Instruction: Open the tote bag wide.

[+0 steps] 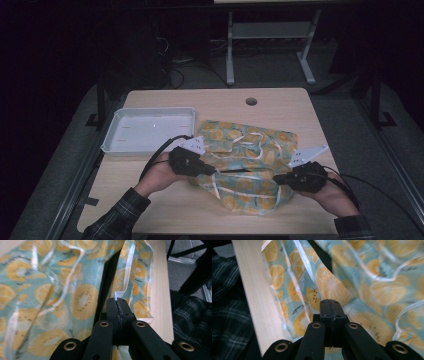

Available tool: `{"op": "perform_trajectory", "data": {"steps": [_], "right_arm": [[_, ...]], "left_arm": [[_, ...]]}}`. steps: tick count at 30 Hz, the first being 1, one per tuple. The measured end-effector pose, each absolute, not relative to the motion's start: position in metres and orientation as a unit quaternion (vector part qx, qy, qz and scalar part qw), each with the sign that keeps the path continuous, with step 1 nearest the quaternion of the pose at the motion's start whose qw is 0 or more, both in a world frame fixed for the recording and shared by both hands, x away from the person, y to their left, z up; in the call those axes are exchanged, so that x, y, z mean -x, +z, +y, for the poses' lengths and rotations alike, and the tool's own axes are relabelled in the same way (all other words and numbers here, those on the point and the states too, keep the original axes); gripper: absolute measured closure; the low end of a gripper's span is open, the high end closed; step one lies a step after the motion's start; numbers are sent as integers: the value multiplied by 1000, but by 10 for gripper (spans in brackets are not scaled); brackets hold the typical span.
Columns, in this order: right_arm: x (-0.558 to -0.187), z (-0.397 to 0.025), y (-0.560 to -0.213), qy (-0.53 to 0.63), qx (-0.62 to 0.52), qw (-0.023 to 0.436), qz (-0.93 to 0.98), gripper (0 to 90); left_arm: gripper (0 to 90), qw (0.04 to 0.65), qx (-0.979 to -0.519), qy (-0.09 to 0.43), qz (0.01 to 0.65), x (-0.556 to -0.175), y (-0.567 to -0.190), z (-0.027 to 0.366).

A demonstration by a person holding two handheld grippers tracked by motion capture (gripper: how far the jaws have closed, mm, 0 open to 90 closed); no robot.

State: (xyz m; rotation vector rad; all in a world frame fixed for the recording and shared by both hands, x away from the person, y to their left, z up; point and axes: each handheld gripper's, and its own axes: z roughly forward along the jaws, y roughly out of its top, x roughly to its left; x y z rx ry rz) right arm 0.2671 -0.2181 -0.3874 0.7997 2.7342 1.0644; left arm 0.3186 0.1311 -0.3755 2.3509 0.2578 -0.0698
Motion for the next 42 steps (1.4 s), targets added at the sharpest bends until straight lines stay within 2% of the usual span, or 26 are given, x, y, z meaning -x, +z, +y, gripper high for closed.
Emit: {"op": "perform_trajectory", "data": {"steps": [10,19,36,38,42], "right_arm": [[-252,-213,-414,321,-260,10,911,893],[-254,-205,-434,291,-256,-6,922,893],[-255,-193,-451,256,-245,-13,935,878],[-255,-194,-451,257,-241,-10,936,859],[-253,-197,-445,261,-253,-10,931,799]], "left_arm": [[897,337,-936,-43,91,-303,-402,125],[897,305,-947,-42,88,-303,-419,119],[888,247,-966,-24,78,-301,-443,111],[877,247,-966,-21,78,-300,-443,111],[797,261,-961,-28,84,-301,-435,116]]}}
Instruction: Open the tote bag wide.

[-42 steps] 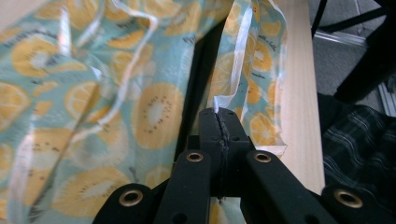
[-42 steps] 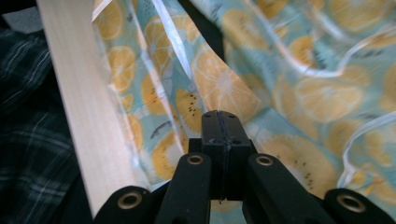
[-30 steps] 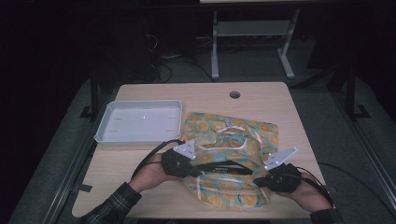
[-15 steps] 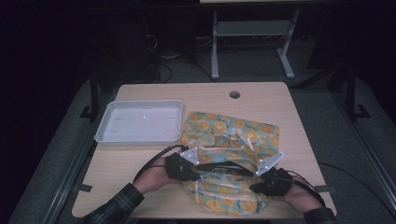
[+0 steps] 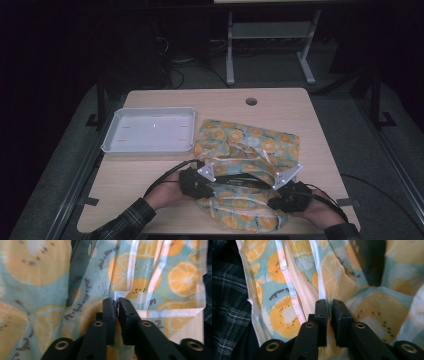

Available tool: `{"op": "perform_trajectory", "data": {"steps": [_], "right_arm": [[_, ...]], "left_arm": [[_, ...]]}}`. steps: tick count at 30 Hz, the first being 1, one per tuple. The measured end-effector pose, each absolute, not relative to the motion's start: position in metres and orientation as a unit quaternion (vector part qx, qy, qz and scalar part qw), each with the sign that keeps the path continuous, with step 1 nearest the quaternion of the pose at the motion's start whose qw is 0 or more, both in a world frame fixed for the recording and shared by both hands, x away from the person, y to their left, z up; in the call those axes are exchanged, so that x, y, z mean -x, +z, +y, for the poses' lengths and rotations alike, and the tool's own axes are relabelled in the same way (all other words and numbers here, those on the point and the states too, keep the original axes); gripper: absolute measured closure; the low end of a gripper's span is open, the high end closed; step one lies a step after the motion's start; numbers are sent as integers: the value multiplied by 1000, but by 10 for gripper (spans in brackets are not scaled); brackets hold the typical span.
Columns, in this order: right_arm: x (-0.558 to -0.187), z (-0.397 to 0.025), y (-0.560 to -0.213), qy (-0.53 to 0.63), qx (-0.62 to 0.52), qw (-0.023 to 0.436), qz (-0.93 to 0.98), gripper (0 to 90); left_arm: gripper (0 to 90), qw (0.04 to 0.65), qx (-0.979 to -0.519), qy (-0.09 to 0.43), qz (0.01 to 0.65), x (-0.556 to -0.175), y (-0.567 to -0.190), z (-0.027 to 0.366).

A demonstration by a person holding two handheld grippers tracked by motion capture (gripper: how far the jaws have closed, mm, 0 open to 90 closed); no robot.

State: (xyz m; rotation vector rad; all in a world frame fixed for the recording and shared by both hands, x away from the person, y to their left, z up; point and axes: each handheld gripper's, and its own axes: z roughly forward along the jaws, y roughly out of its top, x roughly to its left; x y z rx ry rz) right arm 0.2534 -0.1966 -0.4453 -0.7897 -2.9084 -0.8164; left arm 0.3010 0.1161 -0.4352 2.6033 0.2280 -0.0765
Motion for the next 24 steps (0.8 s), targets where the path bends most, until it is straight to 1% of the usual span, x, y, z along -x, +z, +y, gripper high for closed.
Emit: {"op": "perform_trajectory", "data": {"steps": [5,10,15,19,22,24], "right_arm": [[-251,-203,-433,-284,258,-3,-923,728],[-245,-208,-416,-309,262,-10,-914,692],[-245,-212,-397,-338,260,-33,-904,673],[-251,-214,-383,-356,259,-54,-896,649],[-258,-214,-374,-367,259,-67,-891,639],[-264,-213,-371,-372,260,-76,-888,630]], "left_arm": [[698,285,-954,-27,86,-299,-417,125],[659,319,-943,-20,93,-299,-398,134],[661,339,-935,-1,104,-304,-384,142],[678,345,-932,7,114,-308,-382,145],[722,342,-932,5,119,-310,-384,145],[786,337,-934,1,118,-308,-386,144]]}}
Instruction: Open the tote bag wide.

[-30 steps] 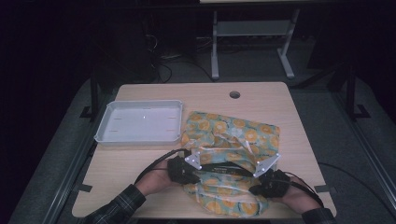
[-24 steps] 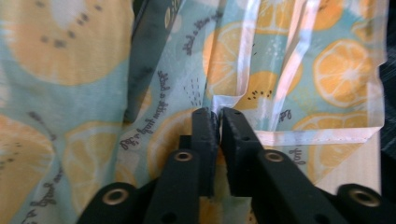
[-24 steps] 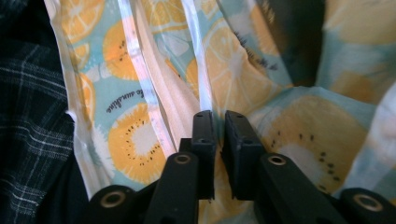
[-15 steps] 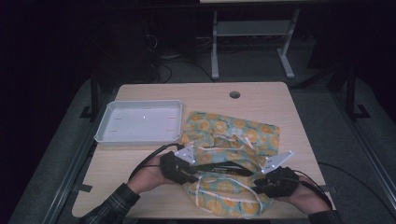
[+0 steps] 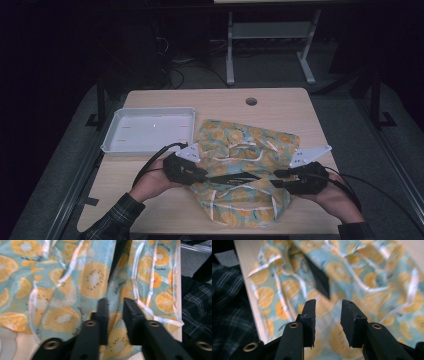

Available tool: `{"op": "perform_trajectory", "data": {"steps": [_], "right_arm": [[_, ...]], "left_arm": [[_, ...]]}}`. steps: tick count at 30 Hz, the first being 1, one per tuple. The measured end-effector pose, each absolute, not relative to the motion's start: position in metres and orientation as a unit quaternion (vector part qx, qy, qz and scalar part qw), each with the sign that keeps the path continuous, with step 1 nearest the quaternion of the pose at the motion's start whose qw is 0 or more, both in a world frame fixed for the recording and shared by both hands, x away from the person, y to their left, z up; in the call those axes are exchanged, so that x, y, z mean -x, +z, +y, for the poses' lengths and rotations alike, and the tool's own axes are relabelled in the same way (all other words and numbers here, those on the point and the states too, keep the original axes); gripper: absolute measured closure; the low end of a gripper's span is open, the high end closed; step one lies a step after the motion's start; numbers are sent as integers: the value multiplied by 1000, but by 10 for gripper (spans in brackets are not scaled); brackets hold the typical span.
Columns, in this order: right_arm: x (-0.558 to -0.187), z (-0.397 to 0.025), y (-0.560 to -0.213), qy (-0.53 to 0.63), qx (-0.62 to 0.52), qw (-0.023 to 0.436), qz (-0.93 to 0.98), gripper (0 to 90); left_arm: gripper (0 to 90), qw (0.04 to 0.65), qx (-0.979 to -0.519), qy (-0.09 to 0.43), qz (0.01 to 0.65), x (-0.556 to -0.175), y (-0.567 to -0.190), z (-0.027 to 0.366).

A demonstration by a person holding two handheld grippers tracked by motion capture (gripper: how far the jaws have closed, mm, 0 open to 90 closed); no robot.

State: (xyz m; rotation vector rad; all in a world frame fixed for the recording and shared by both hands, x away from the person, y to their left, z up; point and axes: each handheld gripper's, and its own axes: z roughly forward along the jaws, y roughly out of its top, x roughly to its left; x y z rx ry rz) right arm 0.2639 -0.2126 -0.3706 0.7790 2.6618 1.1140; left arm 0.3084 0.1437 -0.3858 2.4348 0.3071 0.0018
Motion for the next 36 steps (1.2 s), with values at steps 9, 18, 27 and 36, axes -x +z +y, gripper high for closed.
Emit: {"op": "perform_trajectory", "data": {"steps": [9,18,27,36], "right_arm": [[-300,-191,-382,353,-265,74,894,633],[-313,-186,-396,330,-269,67,902,871],[-324,-193,-394,335,-286,101,892,885],[-344,-195,-408,305,-314,117,892,884]], "left_arm": [[851,310,-946,-16,97,-295,-399,130],[876,262,-961,-21,90,-294,-427,120],[894,230,-970,-23,79,-292,-440,113],[895,224,-971,-25,76,-292,-443,113]]}}
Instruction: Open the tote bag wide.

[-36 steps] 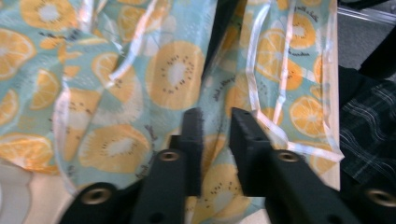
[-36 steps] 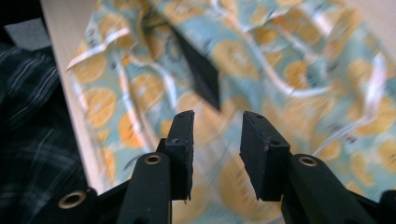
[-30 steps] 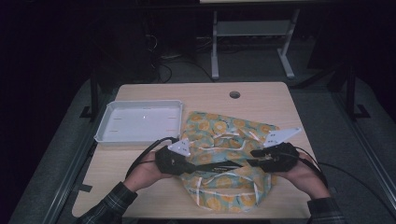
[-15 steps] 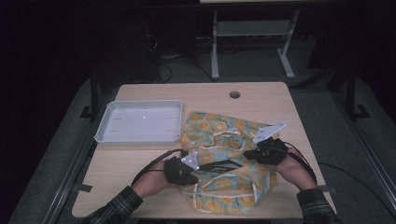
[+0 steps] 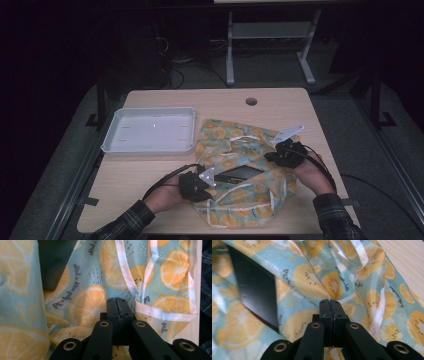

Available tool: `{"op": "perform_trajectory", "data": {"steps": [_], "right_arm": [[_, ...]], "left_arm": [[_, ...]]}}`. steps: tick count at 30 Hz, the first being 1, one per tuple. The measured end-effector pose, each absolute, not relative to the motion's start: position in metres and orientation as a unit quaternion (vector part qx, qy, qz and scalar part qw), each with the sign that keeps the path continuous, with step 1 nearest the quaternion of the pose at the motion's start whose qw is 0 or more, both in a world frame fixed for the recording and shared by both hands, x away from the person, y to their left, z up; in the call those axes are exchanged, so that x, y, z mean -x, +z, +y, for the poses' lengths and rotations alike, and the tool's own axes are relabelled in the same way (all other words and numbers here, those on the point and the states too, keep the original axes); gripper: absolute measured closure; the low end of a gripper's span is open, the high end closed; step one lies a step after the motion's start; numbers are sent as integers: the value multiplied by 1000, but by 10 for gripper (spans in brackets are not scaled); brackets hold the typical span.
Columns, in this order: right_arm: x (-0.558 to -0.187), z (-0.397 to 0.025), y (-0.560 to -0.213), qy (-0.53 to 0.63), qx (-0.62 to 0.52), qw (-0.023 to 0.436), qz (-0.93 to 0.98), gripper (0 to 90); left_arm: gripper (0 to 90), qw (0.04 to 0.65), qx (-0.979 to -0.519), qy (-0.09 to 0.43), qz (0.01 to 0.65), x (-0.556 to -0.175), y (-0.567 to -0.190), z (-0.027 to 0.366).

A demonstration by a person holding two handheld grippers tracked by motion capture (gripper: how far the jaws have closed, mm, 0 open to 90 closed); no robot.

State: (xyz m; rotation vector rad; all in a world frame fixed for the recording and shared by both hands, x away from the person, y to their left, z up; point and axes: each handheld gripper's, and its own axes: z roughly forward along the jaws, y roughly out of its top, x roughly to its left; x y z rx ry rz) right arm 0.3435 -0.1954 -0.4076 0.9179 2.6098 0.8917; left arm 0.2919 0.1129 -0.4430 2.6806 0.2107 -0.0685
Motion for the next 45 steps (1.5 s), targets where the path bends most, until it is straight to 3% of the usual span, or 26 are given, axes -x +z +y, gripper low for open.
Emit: {"op": "perform_trajectory", "data": {"steps": [8,15,22,30,38,45], "right_arm": [[-359,-201,-423,284,-339,116,889,883],[-357,-204,-420,298,-344,111,883,857],[-353,-211,-412,318,-363,97,871,654],[-332,-222,-391,354,-354,86,861,552],[-304,-209,-391,359,-321,65,874,463],[-305,-191,-401,347,-294,50,889,456]], "left_arm": [[895,224,-971,-26,75,-292,-443,113],[796,285,-954,-19,95,-298,-416,119],[692,321,-939,15,123,-318,-391,119],[577,308,-941,41,130,-337,-391,103],[563,305,-941,49,139,-343,-395,91],[591,290,-945,52,138,-346,-400,89]]}}
